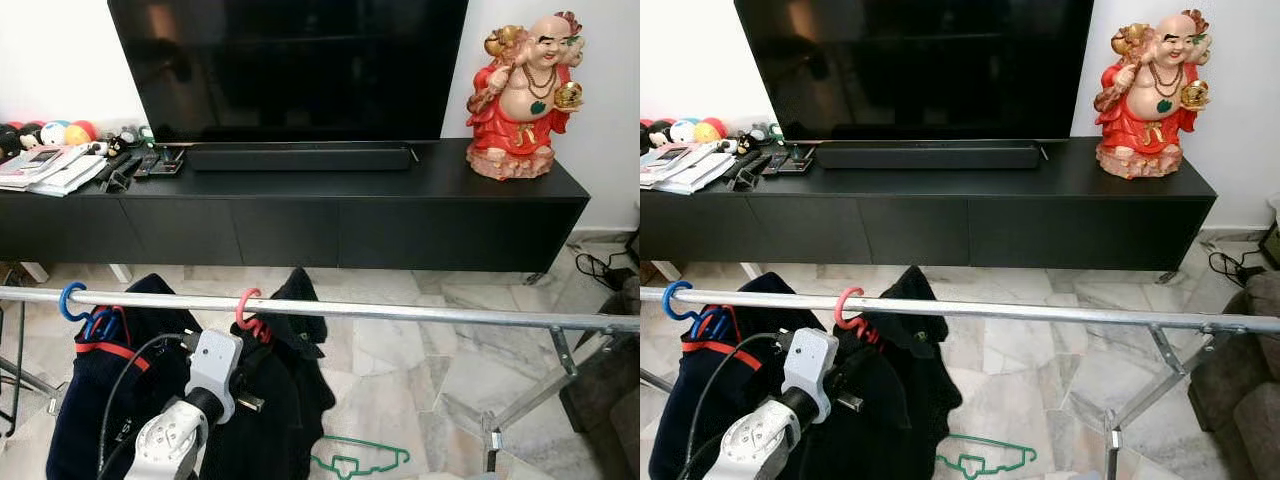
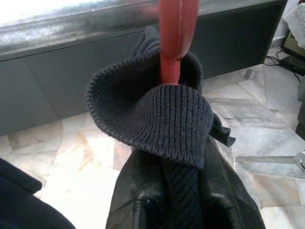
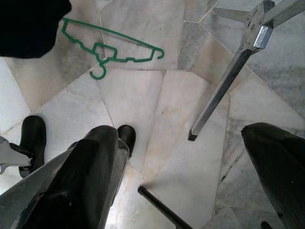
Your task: Hang hanger
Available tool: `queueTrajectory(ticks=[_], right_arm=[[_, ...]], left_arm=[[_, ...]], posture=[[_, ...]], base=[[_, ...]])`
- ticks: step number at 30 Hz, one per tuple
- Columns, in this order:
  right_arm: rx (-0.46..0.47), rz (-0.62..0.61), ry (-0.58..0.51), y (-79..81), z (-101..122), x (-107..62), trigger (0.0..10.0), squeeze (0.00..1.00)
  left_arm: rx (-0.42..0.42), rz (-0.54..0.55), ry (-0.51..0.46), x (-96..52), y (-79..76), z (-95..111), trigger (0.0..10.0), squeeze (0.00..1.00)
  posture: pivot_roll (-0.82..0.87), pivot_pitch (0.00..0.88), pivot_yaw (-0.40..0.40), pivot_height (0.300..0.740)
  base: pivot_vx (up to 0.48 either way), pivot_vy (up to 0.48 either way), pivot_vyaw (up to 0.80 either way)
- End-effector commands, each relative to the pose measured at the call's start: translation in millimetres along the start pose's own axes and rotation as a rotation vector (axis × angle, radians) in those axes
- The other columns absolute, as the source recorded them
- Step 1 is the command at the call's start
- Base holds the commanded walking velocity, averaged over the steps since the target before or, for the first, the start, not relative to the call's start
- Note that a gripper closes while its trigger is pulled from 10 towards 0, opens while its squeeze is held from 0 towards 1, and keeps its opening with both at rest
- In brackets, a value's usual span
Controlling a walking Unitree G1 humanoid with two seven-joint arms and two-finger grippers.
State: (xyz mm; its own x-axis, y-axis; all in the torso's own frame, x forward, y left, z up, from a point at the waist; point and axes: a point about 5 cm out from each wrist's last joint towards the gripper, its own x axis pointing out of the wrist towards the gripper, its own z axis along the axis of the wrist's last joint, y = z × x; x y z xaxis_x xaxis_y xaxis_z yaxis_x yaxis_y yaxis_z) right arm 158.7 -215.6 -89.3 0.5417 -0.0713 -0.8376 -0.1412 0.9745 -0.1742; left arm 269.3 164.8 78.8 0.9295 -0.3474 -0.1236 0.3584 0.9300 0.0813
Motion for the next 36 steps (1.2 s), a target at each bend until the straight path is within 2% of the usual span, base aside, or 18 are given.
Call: queueTrajectory(ticks=[1,4,7,12,19,20,29,36], right_arm=[[-0.008,0.007,0.01,2.1,-3.8,-0.6,10.0,0.0],[-0.01,0.01,0.012,2.7,-4.3,-0.7,10.0,0.0],[-0.012,0.011,0.012,2.5,-4.4,-0.7,10.0,0.0],[-0.011,0.01,0.013,2.5,-4.4,-0.7,10.0,0.0],[-0.008,0.01,0.011,2.7,-3.3,-0.4,10.0,0.0],[-0.007,0.01,0.01,2.8,-3.1,-0.4,10.0,0.0],[-0.005,0.011,0.008,3.0,-2.3,-0.2,10.0,0.0],[-0.002,0.01,0.007,3.0,-1.4,0.0,10.0,0.0]], left_arm=[[0.0,0.044,-0.016,3.2,8.2,6.2,10.0,0.0],[-0.004,0.075,0.031,4.2,11.3,0.1,10.0,0.0],[-0.027,0.073,0.04,4.4,10.1,-1.7,10.0,0.0],[-0.017,0.079,0.064,3.5,8.0,-5.4,10.0,0.0],[-0.037,0.064,0.087,-0.3,-1.2,-12.3,10.0,0.0],[-0.036,0.065,0.087,-1.0,-2.0,-12.4,10.0,1.0],[-0.047,0.093,0.061,-5.1,-4.0,-10.3,10.0,1.0],[-0.065,0.151,0.007,-8.5,0.5,-2.3,10.0,1.0]], posture=[[0.0,0.0,0.037,0.74],[0.0,0.0,0.039,0.74],[0.0,0.0,0.038,0.74],[0.0,0.0,0.039,0.74],[0.0,0.002,0.04,0.74],[0.01,0.004,0.041,0.74],[0.01,0.013,0.041,0.74],[0.02,0.027,0.034,0.74]], base=[[0.0,0.0,0.0],[0.0,0.0,0.0],[0.0,0.0,0.0],[0.0,0.0,0.0],[0.0,0.0,0.0],[0.0,0.0,0.0],[0.0,0.0,0.0],[0.0,0.0,0.0]])
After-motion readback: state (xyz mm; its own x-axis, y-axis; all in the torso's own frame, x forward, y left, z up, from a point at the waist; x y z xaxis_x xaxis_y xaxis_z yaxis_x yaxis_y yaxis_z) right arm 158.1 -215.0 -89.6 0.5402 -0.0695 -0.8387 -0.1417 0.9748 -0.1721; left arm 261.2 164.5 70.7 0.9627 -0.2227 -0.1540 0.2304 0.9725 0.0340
